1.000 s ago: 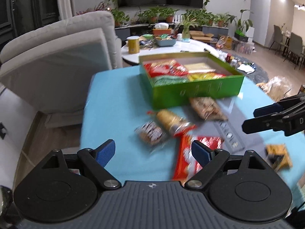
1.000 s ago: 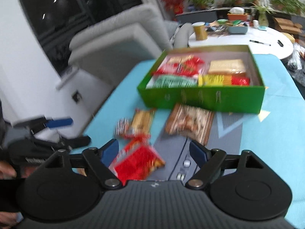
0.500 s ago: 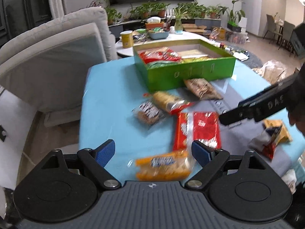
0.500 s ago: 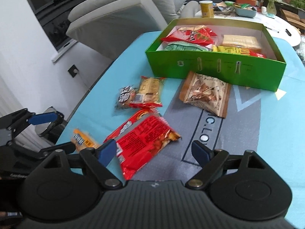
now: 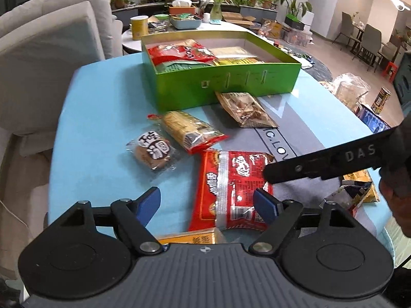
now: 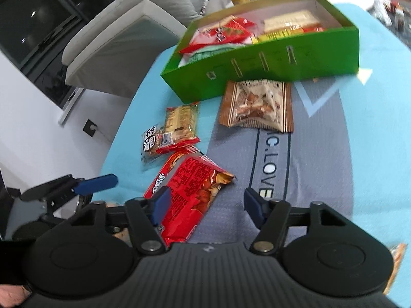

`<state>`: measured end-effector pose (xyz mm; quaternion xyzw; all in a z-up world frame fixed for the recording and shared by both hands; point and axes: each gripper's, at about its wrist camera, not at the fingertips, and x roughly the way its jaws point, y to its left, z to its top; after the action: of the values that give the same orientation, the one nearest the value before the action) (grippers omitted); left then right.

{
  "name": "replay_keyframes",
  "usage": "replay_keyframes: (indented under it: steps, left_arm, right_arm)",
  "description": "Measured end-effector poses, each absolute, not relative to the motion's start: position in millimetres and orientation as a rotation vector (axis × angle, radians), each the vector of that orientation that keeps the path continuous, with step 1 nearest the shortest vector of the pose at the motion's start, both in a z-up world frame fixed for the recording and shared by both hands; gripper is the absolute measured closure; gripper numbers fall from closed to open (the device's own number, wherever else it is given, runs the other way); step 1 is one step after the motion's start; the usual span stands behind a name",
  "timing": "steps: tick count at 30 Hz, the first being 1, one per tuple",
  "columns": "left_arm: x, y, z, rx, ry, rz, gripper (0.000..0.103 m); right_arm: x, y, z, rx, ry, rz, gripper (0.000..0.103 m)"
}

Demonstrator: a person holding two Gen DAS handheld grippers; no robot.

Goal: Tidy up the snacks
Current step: 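Grasp the red snack packet with the right gripper and lift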

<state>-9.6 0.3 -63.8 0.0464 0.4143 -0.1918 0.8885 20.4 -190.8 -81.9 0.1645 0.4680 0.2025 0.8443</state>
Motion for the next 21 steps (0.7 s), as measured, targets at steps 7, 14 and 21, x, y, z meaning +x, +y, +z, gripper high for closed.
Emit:
replay_keyframes:
  steps: [7, 14, 21]
  left_arm:
    - [-0.2, -4.6, -72.5, 0.101, 0.916, -0.418, 0.033]
    - [5.0, -9.3, -75.8, 0.078, 0.934, -0.457, 0.036]
    - [2.5, -26.0, -77.7, 0.091, 0.933, -0.485, 0.043]
  right_arm:
    - [25.8, -182.8, -88.7, 0.354, 1.019, 0.437, 0.044]
    - [31.6, -174.8, -92.9, 0.344, 1.035, 0.453, 0.048]
    - [34.7, -169.5, -91.8, 0.32, 1.035, 0.479, 0.057]
